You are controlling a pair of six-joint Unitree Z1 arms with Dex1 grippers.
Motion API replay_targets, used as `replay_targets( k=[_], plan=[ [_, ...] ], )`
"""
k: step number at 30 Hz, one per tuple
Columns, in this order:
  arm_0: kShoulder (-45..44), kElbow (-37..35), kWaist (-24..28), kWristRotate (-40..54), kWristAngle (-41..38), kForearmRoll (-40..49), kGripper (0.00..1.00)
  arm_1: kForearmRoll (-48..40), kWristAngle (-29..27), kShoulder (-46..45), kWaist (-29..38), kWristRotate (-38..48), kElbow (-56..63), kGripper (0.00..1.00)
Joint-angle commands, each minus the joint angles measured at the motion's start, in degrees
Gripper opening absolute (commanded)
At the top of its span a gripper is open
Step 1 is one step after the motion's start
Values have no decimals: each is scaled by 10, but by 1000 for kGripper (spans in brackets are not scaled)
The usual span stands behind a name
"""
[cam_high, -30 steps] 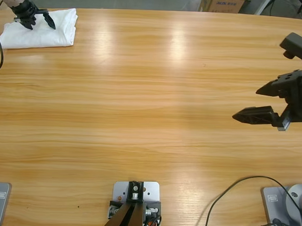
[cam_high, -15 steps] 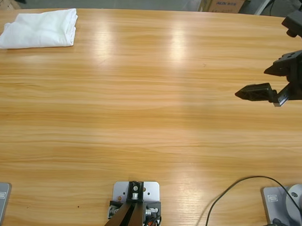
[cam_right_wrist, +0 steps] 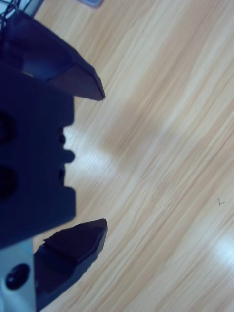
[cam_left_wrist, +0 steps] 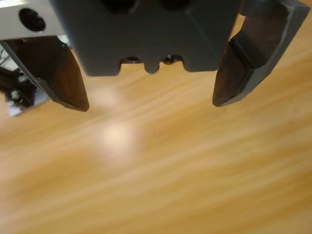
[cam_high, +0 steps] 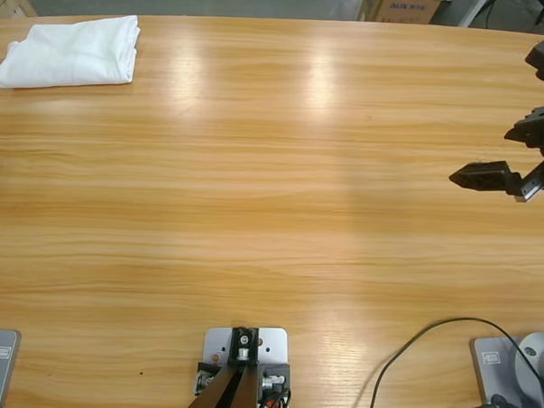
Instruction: Fold clothes
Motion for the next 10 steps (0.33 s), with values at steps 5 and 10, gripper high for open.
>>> replay_targets(
  k=[5,10],
  plan=[
    [-116,133,-38,-44,-5,-51,1000,7,-16,-17,-5,-3,18,987],
    [-130,146,-39,-54,-3,-68,1000,7,-17,-18,-5,-3,18,977]
  ],
)
